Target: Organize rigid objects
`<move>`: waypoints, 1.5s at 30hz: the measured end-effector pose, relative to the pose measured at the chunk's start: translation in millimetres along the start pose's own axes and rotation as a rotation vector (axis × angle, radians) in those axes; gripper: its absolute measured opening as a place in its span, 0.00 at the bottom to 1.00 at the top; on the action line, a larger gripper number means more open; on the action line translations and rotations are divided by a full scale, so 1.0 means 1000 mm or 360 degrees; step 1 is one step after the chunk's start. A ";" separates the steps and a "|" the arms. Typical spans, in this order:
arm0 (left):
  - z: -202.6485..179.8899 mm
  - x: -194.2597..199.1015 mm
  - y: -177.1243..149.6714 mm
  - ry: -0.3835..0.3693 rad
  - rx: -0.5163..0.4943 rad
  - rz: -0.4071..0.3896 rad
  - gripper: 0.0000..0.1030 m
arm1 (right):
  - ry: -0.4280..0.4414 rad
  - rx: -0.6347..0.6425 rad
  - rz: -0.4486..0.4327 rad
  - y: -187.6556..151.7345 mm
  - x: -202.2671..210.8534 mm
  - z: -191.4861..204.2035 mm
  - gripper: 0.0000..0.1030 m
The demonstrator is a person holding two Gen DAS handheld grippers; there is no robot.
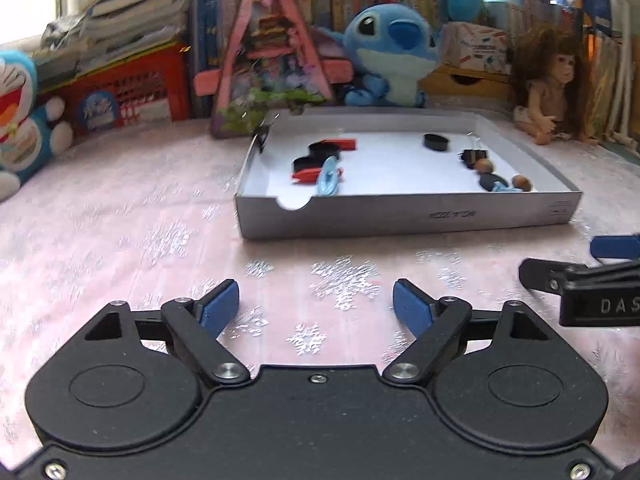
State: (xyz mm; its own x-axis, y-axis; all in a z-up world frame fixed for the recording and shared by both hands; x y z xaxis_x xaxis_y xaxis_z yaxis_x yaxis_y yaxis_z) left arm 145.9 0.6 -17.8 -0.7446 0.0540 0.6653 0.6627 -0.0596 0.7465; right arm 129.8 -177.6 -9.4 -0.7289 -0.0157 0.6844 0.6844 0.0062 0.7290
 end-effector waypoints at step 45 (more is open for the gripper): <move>0.003 -0.005 0.001 0.0020 0.0036 0.0039 1.00 | 0.0003 0.0013 0.0026 0.001 -0.003 0.002 1.00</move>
State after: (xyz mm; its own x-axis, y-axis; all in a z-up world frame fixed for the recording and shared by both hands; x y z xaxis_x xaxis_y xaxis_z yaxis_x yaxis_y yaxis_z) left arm 150.5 3.6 -21.0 -0.7290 0.0406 0.6833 0.6823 -0.0381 0.7301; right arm 132.3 -175.5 -10.9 -0.7178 -0.0177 0.6960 0.6959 0.0149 0.7180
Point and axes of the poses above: each gripper's, at about its wrist camera, not at the fingertips, and x roughly against the way its jaws point, z to its left, y to its top, the point moved 1 cm from there along -x, roughly the way its jaws point, and after that the axes turned 3 degrees about z, right-handed, at the moved point
